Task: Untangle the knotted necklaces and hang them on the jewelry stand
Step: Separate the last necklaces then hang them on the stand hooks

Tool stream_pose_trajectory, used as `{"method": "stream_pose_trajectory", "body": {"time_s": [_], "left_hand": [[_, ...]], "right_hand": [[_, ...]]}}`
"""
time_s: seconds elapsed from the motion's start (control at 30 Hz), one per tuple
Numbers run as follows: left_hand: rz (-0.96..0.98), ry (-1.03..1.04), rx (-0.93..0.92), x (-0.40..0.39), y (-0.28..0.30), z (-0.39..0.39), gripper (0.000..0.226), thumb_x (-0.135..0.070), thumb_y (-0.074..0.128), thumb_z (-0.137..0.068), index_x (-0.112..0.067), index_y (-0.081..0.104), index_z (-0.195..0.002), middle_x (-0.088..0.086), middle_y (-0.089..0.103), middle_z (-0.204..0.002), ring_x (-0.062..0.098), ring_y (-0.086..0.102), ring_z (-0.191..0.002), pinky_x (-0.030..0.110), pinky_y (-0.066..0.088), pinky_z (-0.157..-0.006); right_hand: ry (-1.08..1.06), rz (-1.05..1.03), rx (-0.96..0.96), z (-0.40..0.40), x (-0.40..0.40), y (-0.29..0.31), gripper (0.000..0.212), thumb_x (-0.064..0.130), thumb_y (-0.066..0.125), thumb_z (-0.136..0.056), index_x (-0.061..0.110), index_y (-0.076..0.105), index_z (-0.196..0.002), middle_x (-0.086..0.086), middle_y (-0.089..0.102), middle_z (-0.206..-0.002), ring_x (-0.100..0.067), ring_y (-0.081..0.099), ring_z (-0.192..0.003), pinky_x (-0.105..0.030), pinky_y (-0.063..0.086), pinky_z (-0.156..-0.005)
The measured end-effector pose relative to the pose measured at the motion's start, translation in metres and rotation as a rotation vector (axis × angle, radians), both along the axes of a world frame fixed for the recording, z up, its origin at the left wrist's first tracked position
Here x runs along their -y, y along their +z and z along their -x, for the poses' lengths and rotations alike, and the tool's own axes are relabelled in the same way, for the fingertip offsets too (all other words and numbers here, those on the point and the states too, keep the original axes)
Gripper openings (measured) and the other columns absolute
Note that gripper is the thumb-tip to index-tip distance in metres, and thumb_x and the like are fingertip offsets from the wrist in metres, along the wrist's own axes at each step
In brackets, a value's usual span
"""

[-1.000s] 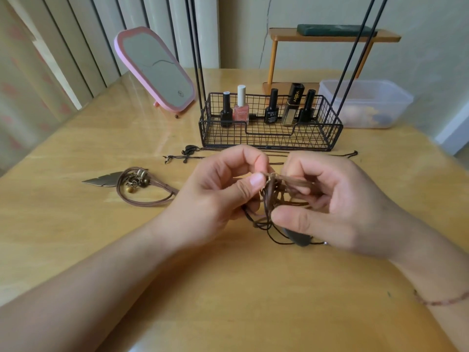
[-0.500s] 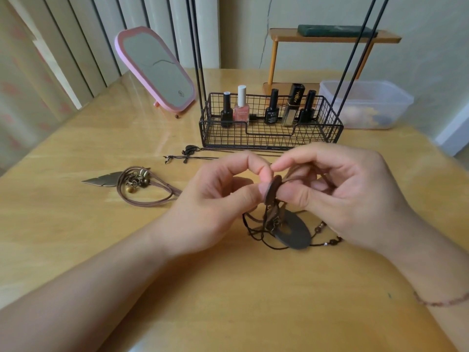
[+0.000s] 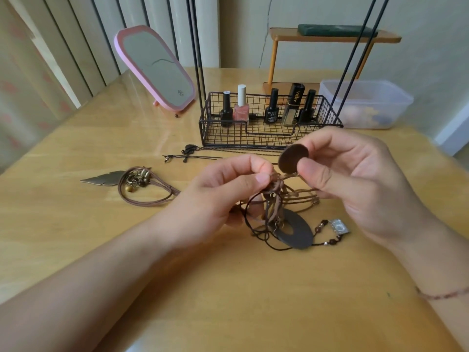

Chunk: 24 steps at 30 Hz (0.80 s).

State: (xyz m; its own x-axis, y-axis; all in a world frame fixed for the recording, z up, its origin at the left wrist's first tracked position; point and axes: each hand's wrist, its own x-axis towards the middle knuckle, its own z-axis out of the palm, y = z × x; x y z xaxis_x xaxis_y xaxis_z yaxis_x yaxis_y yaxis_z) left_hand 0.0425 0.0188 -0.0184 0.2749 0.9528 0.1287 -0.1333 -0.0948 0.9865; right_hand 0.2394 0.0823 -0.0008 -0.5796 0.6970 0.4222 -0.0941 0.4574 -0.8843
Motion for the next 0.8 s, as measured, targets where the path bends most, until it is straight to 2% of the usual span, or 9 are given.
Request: {"method": "stream_pose_trajectory", "body": {"time_s": [0.03,0.13,0.17,0.27,0.4,0.53,0.67,0.73,0.8], "left_hand": [[0.003,0.026,-0.004,-0.001,0.000,0.001,0.012,-0.025,0.054,-0.090,-0.026,0.061,-0.080,-0.009,0.055,-0.063,0.006,0.049,-0.055,0.014,0.032,-0.046],[-0.010,0.070,-0.034,-0.002,-0.001,0.001,0.009,-0.025,0.056,-0.089,-0.019,0.061,-0.087,-0.010,0.058,-0.064,0.005,0.050,-0.053,0.013,0.033,-0.045],[-0.014,0.079,-0.047,-0.002,-0.002,0.001,0.009,-0.026,0.056,-0.089,-0.018,0.061,-0.087,-0.010,0.058,-0.065,0.005,0.051,-0.053,0.013,0.034,-0.046],[-0.005,0.097,-0.053,-0.002,-0.002,0.001,0.009,-0.026,0.057,-0.089,-0.019,0.061,-0.086,-0.007,0.056,-0.065,0.006,0.053,-0.054,0.013,0.036,-0.046],[-0.011,0.133,-0.059,-0.001,-0.001,-0.001,0.012,-0.026,0.060,-0.094,-0.016,0.059,-0.087,0.005,0.053,-0.068,0.008,0.054,-0.053,0.015,0.038,-0.044],[-0.046,0.187,-0.126,0.000,0.001,-0.007,0.015,-0.020,0.046,-0.099,-0.014,0.051,-0.087,-0.009,0.053,-0.062,0.008,0.047,-0.053,0.013,0.038,-0.046],[-0.135,0.257,-0.263,-0.005,-0.006,-0.002,0.013,-0.031,0.052,-0.099,-0.024,0.054,-0.088,-0.014,0.047,-0.066,0.012,0.036,-0.059,0.016,0.030,-0.048],[-0.183,0.302,-0.344,-0.006,-0.010,-0.002,0.013,-0.028,0.053,-0.101,-0.024,0.056,-0.088,-0.018,0.047,-0.062,0.008,0.035,-0.053,0.017,0.029,-0.048],[-0.271,0.376,-0.440,-0.007,-0.013,-0.003,0.012,-0.026,0.055,-0.100,-0.024,0.057,-0.089,-0.019,0.051,-0.070,0.007,0.040,-0.053,0.019,0.033,-0.050]], "right_hand": [[-0.008,-0.035,0.010,0.001,0.000,-0.001,0.014,0.021,0.075,-0.082,0.012,0.067,-0.087,-0.004,0.070,-0.088,-0.011,0.058,-0.071,-0.014,0.045,-0.059],[-0.058,-0.119,0.057,0.003,-0.001,-0.007,0.020,0.035,0.074,-0.081,0.017,0.068,-0.088,-0.012,0.069,-0.095,-0.036,0.062,-0.082,-0.051,0.056,-0.066],[-0.079,-0.139,0.074,0.004,0.000,-0.008,0.020,0.038,0.073,-0.081,0.020,0.067,-0.087,-0.011,0.068,-0.094,-0.038,0.061,-0.083,-0.056,0.055,-0.066],[-0.130,-0.214,0.149,0.003,0.000,-0.008,0.023,0.047,0.071,-0.082,0.024,0.067,-0.088,-0.002,0.067,-0.090,-0.029,0.061,-0.081,-0.051,0.055,-0.058],[-0.195,-0.407,0.270,-0.001,-0.001,-0.005,0.012,0.035,0.063,-0.089,0.023,0.066,-0.092,0.003,0.065,-0.087,-0.022,0.061,-0.076,-0.039,0.054,-0.054],[-0.198,-0.570,0.362,-0.002,-0.003,-0.004,0.007,0.023,0.064,-0.092,0.016,0.066,-0.092,-0.002,0.063,-0.087,-0.019,0.057,-0.071,-0.033,0.047,-0.053],[-0.223,-0.735,0.474,-0.003,-0.003,-0.005,0.008,0.017,0.062,-0.093,0.009,0.065,-0.095,0.003,0.060,-0.094,-0.004,0.049,-0.071,-0.028,0.044,-0.058],[-0.244,-0.805,0.545,-0.003,-0.002,-0.006,0.011,0.019,0.058,-0.094,0.010,0.063,-0.096,0.002,0.059,-0.095,-0.010,0.049,-0.070,-0.036,0.048,-0.057],[-0.281,-0.865,0.604,0.002,0.002,-0.008,0.015,0.022,0.053,-0.093,0.010,0.063,-0.094,-0.002,0.060,-0.093,-0.024,0.054,-0.067,-0.041,0.050,-0.054]]}}
